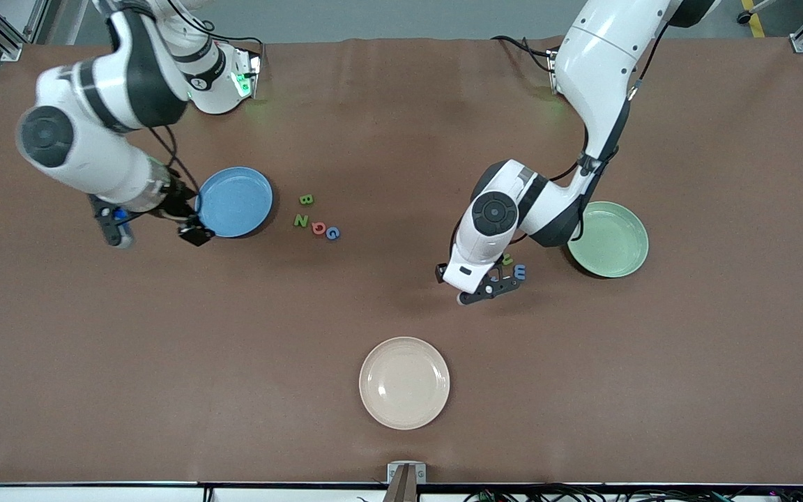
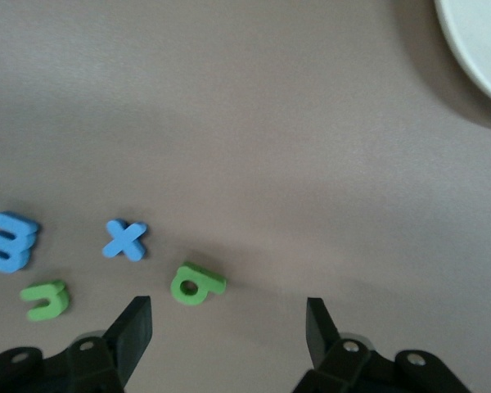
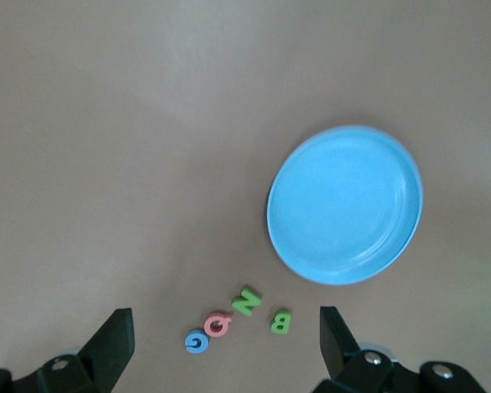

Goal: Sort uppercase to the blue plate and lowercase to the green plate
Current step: 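Grasp the d with the left gripper while the right gripper reaches the Q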

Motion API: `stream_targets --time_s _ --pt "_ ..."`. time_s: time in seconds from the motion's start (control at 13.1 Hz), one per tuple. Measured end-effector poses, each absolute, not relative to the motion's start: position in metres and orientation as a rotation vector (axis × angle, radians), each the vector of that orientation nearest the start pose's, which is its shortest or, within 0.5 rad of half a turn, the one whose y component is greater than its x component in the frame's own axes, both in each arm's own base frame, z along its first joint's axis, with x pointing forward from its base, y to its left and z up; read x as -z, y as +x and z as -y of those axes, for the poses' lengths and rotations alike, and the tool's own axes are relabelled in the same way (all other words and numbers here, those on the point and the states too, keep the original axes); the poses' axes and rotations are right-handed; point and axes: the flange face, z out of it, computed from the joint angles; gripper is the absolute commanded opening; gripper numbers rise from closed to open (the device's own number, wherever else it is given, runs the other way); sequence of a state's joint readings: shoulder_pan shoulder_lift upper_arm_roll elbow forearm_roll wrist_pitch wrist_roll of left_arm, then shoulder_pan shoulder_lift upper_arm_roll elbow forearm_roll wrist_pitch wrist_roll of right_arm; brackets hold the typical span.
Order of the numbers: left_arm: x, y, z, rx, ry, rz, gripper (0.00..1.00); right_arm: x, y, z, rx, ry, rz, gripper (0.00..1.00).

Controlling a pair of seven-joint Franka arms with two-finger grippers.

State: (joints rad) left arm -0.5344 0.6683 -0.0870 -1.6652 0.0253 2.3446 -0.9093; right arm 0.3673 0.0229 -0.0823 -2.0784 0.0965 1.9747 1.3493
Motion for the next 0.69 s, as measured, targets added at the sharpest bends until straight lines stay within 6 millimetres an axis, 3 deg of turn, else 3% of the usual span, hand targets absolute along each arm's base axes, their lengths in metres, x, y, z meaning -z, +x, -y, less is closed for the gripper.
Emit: stream_targets --time_s 0.15,0.31,0.53,0.69 --pt "-0.205 0.56 0.392 -0.024 -3.137 0.446 0.78 -0.386 0.492 -0.2 -0.196 -2.666 -1.72 1.0" --pt "-0.194 0.557 0.389 -0.008 -3.109 0.384 0.78 -0.376 0.481 -0.227 -0.157 -2.609 -1.786 1.0" --pt "-0.185 0.552 0.385 -0.001 -3.091 0.205 0.78 -0.347 0.481 -0.239 -0.128 -2.519 -1.907 1.0" --pt "-0.184 0.552 0.386 0.012 -3.106 0.105 0.76 -0.316 0.484 -0.239 -0.09 -2.431 -1.986 1.0"
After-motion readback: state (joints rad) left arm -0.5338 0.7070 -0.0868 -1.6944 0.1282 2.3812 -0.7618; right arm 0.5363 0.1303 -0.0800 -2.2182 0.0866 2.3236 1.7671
